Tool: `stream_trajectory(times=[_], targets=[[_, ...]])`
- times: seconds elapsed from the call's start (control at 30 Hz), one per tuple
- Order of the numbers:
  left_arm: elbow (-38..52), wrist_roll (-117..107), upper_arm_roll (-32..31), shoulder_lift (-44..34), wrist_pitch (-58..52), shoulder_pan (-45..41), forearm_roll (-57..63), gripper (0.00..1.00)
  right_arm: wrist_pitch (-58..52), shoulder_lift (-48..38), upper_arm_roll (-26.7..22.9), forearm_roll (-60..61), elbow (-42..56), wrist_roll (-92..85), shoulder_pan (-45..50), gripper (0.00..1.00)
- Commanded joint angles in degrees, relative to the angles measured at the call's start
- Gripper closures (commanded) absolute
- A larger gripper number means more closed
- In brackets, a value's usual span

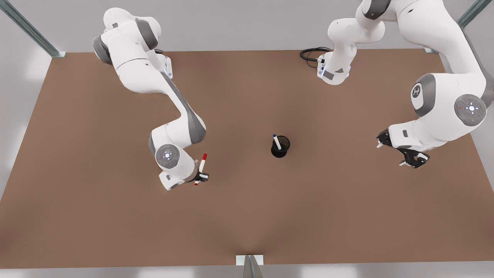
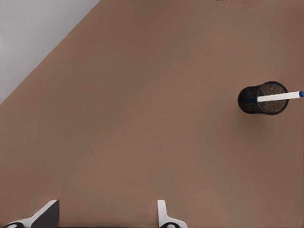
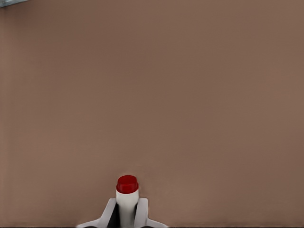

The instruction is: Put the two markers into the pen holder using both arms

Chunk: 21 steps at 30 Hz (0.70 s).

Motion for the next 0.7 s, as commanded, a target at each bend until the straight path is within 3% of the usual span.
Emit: stream_trajectory(times=[0.0,0.17,0.27,0.4,0.57,0.6,0.63,0.67], targets=[[0.0,-49.19,0.04,0.1,-1.56,-0.14,0.3,0.0,1.53,-0.93,0.23,-0.36,0.01,24.32,2.53,0.79],[-0.09,-48.58,-0.04,0.1,-1.47,-0.14,-0.22,0.0,14.62,-1.81,1.2,0.17,-2.45,28.54,9.57,0.79],[-0.18,-48.49,-0.04,0.1,-1.29,0.38,-0.31,0.0,32.89,-6.82,1.2,-0.01,-12.55,27.93,12.82,0.79],[-0.27,-48.58,0.04,1.06,-1.03,0.38,-0.31,0.0,48.37,-9.55,0.59,-5.71,-17.74,26.26,16.68,0.79],[-0.18,-48.58,0.04,1.5,-0.94,0.3,-0.4,0.0,68.32,-4.63,-1.79,-11.52,-18.27,26.17,22.32,0.79],[-0.27,-48.67,-0.04,1.42,-1.03,0.3,-0.4,0.0,70.87,-3.22,-3.54,-14.07,-18.18,26.26,23.37,0.79],[-0.18,-48.67,0.04,1.42,-1.03,0.03,-0.31,0.0,78.51,-0.24,-8.37,-14.77,-18.1,26.17,27.58,0.79],[-0.18,-48.58,-0.04,1.42,-1.03,0.3,-0.22,0.0,81.16,0.65,-9.26,-16.53,-18.18,26.17,27.94,0.79]])
